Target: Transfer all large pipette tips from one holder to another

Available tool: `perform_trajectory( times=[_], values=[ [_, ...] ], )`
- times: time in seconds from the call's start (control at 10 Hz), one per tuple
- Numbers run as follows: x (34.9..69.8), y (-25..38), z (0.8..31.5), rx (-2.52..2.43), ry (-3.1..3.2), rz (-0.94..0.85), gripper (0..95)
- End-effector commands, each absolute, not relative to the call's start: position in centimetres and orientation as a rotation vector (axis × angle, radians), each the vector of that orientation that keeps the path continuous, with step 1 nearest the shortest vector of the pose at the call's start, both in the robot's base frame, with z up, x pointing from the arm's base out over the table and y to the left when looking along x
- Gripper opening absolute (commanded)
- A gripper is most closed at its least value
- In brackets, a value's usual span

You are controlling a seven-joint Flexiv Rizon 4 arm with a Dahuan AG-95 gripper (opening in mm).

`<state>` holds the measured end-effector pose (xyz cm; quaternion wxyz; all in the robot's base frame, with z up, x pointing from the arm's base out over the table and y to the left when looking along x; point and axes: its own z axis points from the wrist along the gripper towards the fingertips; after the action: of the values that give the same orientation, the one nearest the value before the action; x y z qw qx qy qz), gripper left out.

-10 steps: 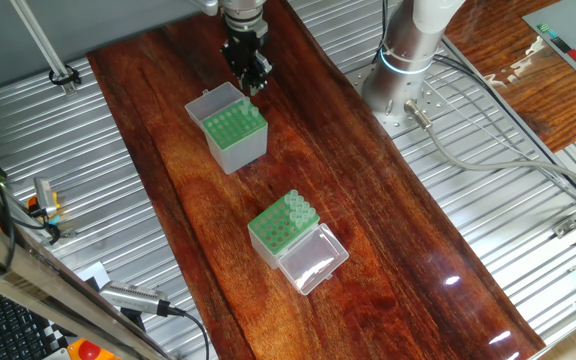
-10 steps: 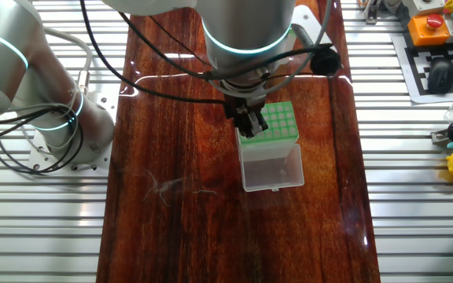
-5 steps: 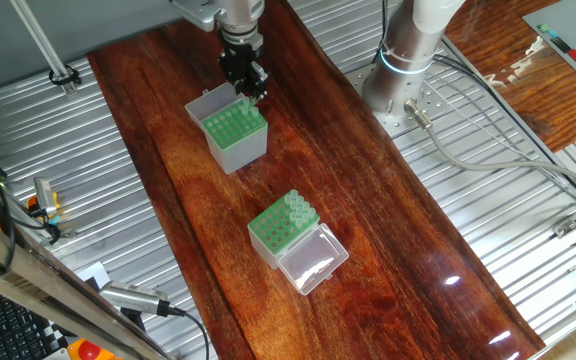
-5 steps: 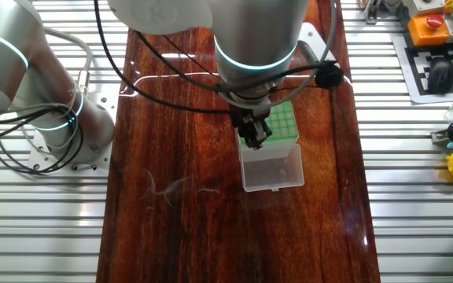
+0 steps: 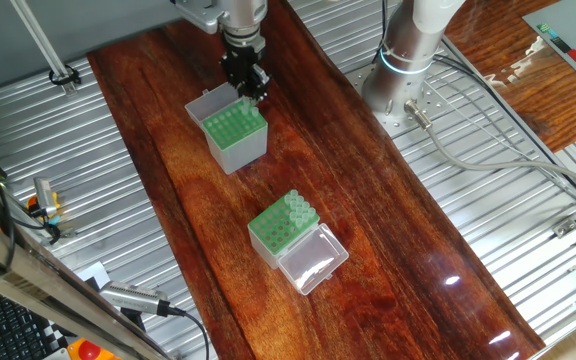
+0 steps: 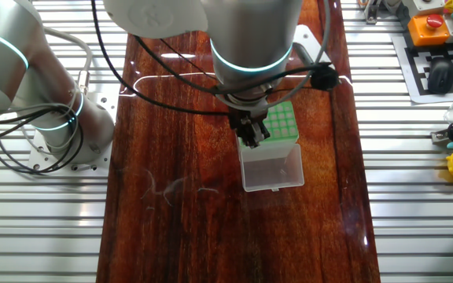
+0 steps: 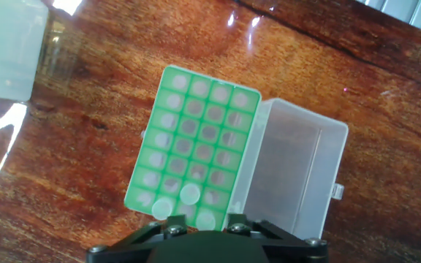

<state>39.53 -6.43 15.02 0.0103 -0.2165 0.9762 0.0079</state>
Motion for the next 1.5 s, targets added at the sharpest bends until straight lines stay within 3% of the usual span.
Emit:
perform_trajectory(
  times=[0.1, 0.5, 1.5],
  values=[
    [39.5, -6.4, 15.2, -0.676, 3.045, 0.022, 0.0],
    [39.7, -6.4, 16.2, -0.677, 3.046, 0.024, 0.0],
    [39.0, -4.7, 24.7, -0.649, 3.063, 0.028, 0.0]
  ],
)
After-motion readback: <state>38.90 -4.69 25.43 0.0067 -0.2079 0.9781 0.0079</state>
